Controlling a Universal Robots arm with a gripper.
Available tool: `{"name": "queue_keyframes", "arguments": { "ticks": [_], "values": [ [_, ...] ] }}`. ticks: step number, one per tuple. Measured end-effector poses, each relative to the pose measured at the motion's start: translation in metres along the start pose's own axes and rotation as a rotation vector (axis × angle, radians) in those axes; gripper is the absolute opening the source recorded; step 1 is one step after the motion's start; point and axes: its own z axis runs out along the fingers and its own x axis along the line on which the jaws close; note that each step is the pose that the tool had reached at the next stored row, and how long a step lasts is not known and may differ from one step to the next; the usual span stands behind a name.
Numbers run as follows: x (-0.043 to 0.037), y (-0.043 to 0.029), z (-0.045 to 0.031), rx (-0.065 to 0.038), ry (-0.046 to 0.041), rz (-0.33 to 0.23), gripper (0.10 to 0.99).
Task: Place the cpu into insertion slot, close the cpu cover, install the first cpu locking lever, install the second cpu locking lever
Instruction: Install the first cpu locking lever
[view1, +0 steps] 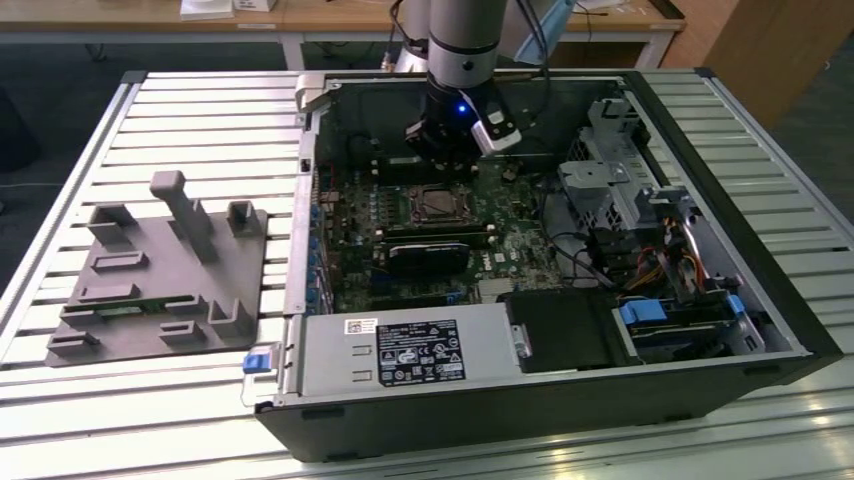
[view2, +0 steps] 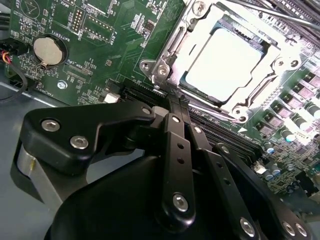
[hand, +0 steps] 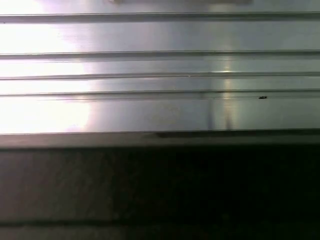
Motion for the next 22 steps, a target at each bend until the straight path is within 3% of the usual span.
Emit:
{"name": "queue_keyframes", "arguments": {
  "ticks": [4, 8, 13, 17, 20, 22],
  "values": [
    [-0.0001, 0.0002, 0.0016, 0.013, -0.0001, 0.0, 0.106],
    [-0.0005, 0.0008, 0.0044, 0.02, -0.0005, 0.0, 0.106],
    [-0.0006, 0.0008, 0.0052, 0.023, -0.0005, 0.0, 0.106],
    [-0.0007, 0.0011, 0.0012, 0.022, -0.0007, 0.0, 0.106],
    [-0.0006, 0.0009, 0.0024, 0.036, -0.0008, 0.0, 0.106],
    [-0.0007, 0.0009, 0.0037, 0.04, -0.0012, -0.001, 0.106]
  ]
}}
